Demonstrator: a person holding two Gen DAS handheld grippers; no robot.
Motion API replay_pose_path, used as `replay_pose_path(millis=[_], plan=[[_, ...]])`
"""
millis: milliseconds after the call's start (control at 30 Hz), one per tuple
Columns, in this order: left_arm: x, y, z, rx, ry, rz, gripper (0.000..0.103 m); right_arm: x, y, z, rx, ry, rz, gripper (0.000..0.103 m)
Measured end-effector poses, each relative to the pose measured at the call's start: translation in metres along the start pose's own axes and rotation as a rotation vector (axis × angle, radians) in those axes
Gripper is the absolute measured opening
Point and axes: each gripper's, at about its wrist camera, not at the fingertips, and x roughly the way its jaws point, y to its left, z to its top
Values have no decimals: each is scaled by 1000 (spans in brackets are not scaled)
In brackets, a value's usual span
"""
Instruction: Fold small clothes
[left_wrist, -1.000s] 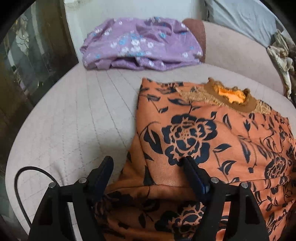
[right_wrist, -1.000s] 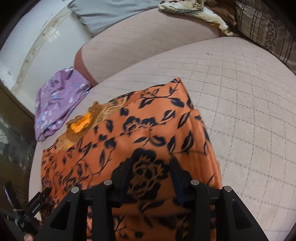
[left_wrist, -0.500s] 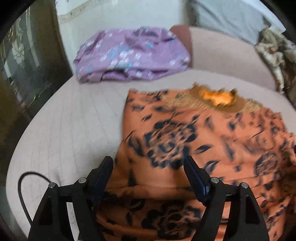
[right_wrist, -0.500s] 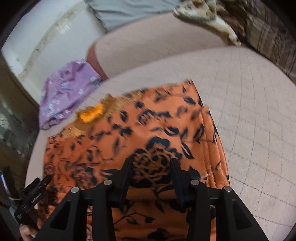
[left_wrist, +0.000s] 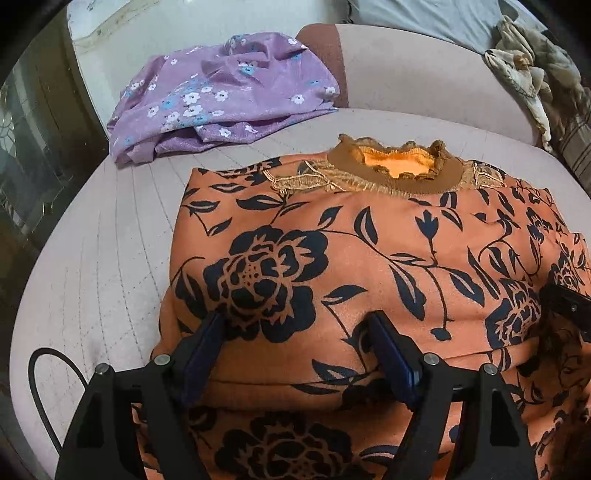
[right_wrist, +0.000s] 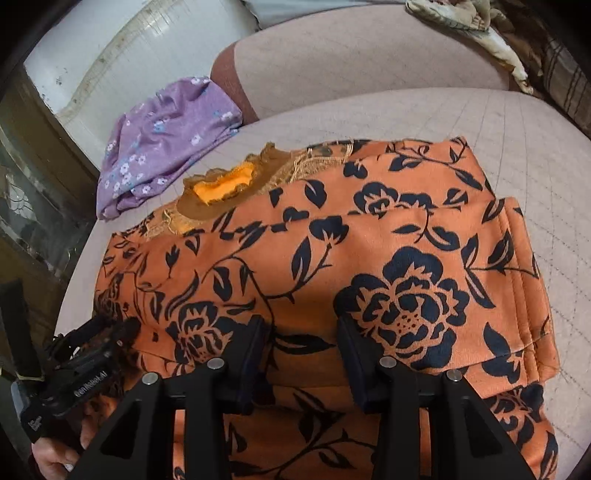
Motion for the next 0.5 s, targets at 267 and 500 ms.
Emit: replay_pose_path(millis=[267,500], plan=[[-18,46,13,-144,-60,19,81,-25,-11,5,70,-81,118,44],[14,58,6,-186,76,70,82,0,-2,-1,41,14,75,43]])
